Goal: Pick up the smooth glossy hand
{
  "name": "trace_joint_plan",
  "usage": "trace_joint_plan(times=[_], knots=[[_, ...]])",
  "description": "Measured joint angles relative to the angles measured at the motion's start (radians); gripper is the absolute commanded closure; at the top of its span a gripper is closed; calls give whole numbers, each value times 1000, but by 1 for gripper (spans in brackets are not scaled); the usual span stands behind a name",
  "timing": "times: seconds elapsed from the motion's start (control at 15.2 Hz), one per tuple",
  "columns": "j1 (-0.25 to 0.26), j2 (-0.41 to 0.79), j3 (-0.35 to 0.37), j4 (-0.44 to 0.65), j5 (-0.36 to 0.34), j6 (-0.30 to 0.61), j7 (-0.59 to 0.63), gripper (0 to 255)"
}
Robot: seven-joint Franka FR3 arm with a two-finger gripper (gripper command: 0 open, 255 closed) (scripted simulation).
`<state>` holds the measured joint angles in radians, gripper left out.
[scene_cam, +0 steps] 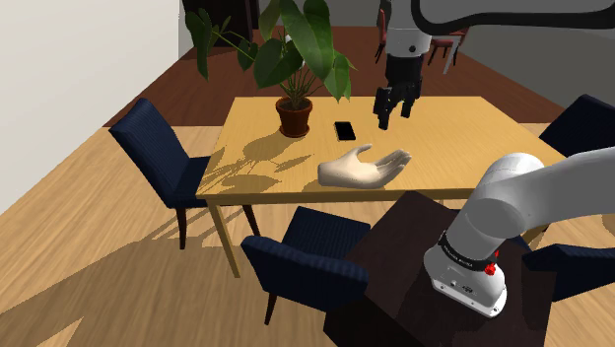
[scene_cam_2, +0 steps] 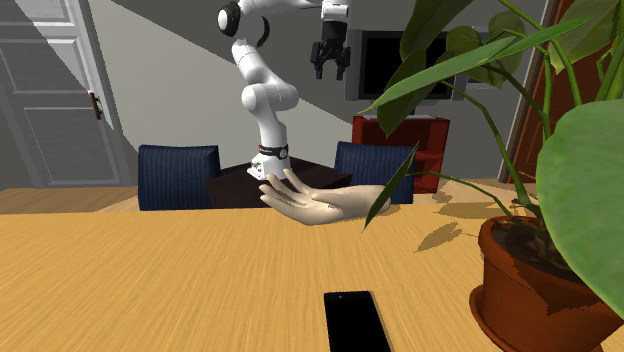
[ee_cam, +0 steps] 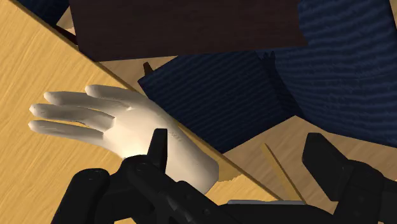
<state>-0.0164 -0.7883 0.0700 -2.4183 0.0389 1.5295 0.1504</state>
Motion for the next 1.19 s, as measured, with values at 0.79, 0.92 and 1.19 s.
trace_joint_plan(times=[0.79,0.92,1.19], knots=[[8,140,-196,-122,-214,258,-433,0],[10,179,-230,-132,-250,312,-512,0],[16,305,-300,-121,-312,441,-668,0]])
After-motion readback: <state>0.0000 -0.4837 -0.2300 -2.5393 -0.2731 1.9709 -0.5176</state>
